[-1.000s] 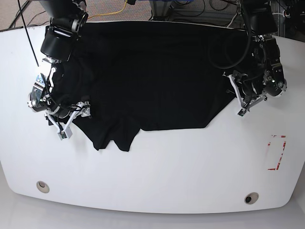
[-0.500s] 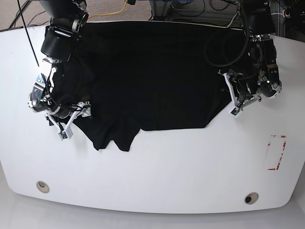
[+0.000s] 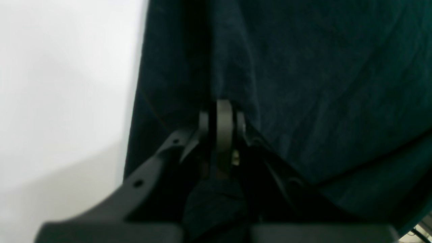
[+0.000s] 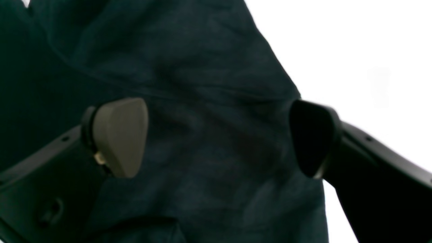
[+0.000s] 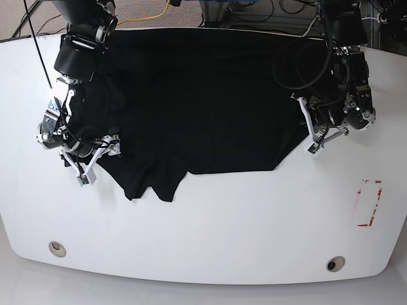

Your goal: Layout the t-shirt on the table in an organized manner, then fold the t-shirt properly

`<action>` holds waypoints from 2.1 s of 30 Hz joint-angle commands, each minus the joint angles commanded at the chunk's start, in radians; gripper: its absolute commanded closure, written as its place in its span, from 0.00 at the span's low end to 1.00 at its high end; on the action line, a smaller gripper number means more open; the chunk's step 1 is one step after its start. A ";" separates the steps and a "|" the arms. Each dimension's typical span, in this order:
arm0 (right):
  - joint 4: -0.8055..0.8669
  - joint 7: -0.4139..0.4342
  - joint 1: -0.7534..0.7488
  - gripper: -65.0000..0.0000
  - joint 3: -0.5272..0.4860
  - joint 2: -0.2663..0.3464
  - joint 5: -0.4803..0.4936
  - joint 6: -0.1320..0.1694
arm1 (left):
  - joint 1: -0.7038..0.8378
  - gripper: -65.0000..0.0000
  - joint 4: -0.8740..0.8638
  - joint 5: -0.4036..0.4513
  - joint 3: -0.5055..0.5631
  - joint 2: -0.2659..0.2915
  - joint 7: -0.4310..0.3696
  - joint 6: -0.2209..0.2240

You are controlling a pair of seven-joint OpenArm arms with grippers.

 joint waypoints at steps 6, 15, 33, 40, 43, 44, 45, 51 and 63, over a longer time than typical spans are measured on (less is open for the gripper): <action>0.000 0.000 0.000 0.00 0.000 0.000 0.000 0.000 | 0.000 1.00 0.023 -0.002 -0.003 -0.003 0.000 0.000; 0.023 0.000 0.000 0.00 0.003 0.000 0.000 0.000 | -0.005 1.00 0.114 0.002 -0.005 -0.044 0.000 0.000; 0.049 -0.034 0.002 0.00 0.020 -0.002 0.000 0.000 | -0.178 1.00 -0.009 0.005 0.026 -0.201 0.000 0.000; 0.049 -0.034 -0.003 0.00 0.021 -0.002 0.018 0.000 | -0.278 1.00 -0.103 0.044 0.117 -0.232 -0.005 0.000; 0.049 -0.035 -0.005 0.00 0.021 0.000 0.057 0.000 | -0.311 1.00 -0.137 0.083 0.147 -0.232 -0.006 0.000; 0.049 -0.035 -0.005 0.00 0.021 0.003 0.080 0.000 | -0.328 1.00 -0.155 0.101 0.167 -0.230 -0.008 0.000; 0.049 -0.035 -0.005 0.00 0.021 0.005 0.087 0.000 | -0.334 1.00 -0.163 0.109 0.175 -0.229 -0.008 0.000; 0.049 -0.037 -0.006 0.00 0.021 0.008 0.110 0.000 | -0.379 1.00 -0.216 0.152 0.259 -0.227 -0.054 0.000; 0.049 -0.035 -0.005 0.00 0.020 0.009 0.109 0.000 | -0.437 0.68 -0.222 0.178 0.281 -0.233 -0.075 0.000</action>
